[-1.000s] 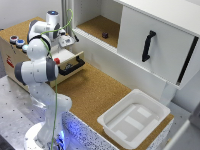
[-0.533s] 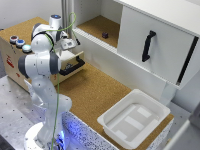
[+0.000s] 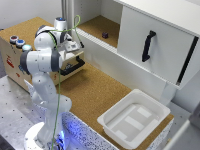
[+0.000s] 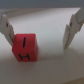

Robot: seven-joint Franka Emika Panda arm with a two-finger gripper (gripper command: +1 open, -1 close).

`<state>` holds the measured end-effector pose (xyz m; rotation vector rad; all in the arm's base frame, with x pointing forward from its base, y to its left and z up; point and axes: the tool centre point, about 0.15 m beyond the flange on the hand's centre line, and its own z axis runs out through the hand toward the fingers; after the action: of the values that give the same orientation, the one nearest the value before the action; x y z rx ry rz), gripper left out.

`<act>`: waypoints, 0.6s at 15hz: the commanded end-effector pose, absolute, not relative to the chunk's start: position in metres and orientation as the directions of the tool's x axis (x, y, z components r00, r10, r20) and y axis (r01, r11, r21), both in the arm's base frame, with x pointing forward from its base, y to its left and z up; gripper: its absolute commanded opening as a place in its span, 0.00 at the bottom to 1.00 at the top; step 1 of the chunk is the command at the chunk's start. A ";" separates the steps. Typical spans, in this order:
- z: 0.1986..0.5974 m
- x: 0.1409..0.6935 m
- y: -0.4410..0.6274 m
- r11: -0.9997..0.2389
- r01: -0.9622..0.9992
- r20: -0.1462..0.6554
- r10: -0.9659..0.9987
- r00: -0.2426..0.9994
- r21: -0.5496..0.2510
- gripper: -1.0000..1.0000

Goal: Lift the pink block

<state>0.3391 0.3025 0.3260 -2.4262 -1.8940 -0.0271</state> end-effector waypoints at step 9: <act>0.325 0.308 0.294 -0.263 0.964 0.058 0.964 0.260 0.044 0.00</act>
<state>0.3236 0.2935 0.3199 -2.4293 -1.9092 0.0113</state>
